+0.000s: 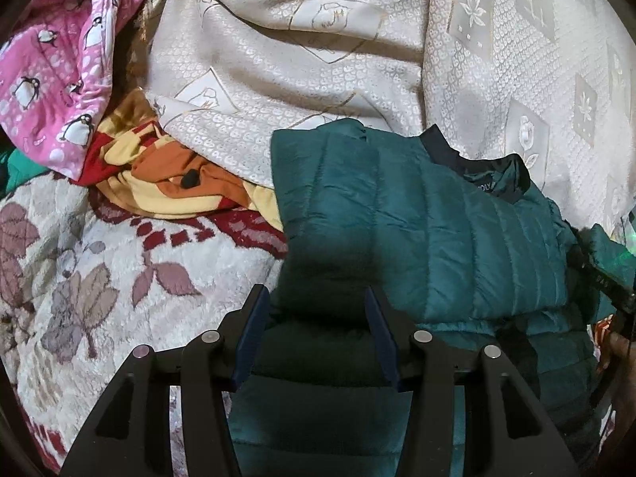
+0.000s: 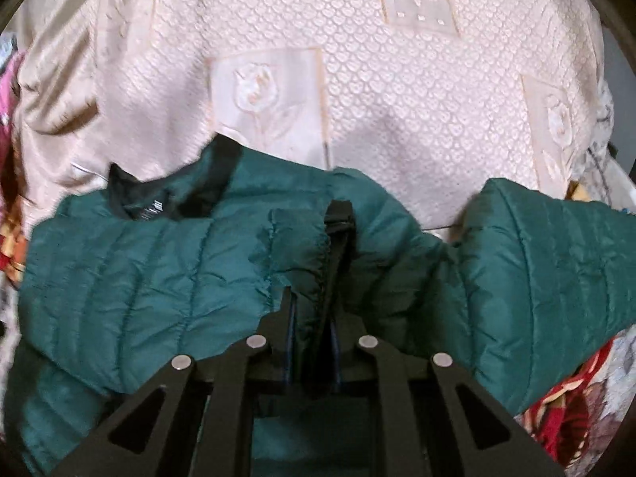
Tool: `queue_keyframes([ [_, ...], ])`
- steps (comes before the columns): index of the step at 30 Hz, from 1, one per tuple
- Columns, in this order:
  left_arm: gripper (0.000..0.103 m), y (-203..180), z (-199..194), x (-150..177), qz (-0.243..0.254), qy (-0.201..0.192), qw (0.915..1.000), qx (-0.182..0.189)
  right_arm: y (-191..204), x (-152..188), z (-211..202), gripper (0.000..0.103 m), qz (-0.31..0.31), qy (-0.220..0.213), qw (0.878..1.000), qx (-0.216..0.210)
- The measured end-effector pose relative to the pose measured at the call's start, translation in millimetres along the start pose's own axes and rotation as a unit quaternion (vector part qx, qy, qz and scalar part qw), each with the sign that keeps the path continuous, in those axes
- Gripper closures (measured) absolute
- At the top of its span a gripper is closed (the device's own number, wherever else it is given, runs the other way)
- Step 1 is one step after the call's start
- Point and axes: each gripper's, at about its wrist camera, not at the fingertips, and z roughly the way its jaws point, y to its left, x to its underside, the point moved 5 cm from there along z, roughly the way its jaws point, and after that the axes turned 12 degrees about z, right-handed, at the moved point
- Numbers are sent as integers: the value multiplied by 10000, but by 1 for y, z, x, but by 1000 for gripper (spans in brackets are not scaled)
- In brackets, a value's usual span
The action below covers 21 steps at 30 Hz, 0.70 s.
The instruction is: Fold large clothes
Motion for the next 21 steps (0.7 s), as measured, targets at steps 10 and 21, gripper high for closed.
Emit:
queue_keyframes([
  [10, 76, -11, -6, -22, 222, -298, 9992, -138, -15, -6, -14, 30, 321, -190, 9991, 211],
  [21, 76, -18, 37, -49, 304, -311, 9983, -387, 123, 21, -18, 27, -1156, 214, 9837, -1359],
])
